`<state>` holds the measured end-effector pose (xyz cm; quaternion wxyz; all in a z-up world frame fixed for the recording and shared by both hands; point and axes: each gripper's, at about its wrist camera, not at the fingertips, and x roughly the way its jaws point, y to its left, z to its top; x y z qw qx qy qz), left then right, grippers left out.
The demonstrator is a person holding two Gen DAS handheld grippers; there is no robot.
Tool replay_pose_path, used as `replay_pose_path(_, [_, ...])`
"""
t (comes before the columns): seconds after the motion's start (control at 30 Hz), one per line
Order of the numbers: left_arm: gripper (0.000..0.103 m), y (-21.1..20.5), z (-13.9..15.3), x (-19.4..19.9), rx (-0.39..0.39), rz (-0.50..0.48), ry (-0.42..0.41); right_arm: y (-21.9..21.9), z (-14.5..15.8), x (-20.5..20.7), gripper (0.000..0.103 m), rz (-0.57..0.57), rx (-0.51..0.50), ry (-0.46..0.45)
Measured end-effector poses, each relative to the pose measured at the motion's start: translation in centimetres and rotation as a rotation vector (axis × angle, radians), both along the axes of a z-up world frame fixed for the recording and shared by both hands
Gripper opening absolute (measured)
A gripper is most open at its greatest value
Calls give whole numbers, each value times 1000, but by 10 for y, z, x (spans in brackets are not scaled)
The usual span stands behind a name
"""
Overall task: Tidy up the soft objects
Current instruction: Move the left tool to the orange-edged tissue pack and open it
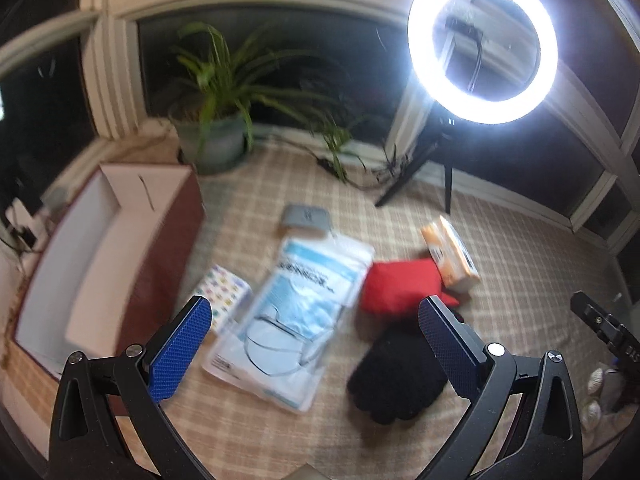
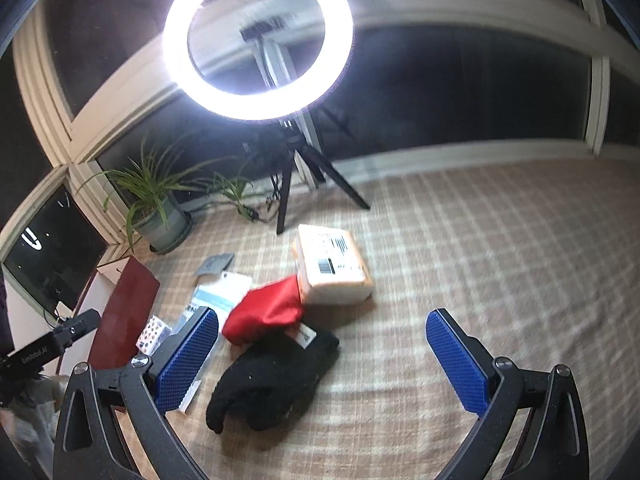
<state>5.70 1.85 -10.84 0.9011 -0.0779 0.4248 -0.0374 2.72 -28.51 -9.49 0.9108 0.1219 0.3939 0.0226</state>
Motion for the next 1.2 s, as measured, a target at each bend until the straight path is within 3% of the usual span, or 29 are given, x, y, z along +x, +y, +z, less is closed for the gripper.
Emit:
replay_pose_path(0.27, [102,-22,-38,10,-68,-100,138,-5,-41,16,98,35,93,136])
replay_pose_path(0.53, [102,-41,-56,19,-67,-146,192,-18,-73,35,92,8,171,223])
replay_pose_path(0.8, [101,-61,-52,54,-48,-167,174,-41,-74,75,92,5,194,216])
replay_pose_path(1.07, [101,-110,-49,90,38,-231,144,-71,-90,133,92,28,257,253])
replay_pose_path(1.2, [95,-139,-56,105,86,-274,146,-82,-107,159,92,42,324,294])
